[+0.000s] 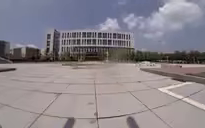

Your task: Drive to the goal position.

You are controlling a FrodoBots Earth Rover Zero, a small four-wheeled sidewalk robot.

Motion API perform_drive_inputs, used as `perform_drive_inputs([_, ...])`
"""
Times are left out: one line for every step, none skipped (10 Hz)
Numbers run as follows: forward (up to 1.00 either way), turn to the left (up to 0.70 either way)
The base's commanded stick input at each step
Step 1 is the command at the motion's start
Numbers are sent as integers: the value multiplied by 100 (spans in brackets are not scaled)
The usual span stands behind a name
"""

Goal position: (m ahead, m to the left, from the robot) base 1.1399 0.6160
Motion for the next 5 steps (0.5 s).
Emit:
perform_drive_inputs([70, 0])
perform_drive_inputs([70, 0])
perform_drive_inputs([70, 0])
perform_drive_inputs([70, 0])
perform_drive_inputs([70, 0])
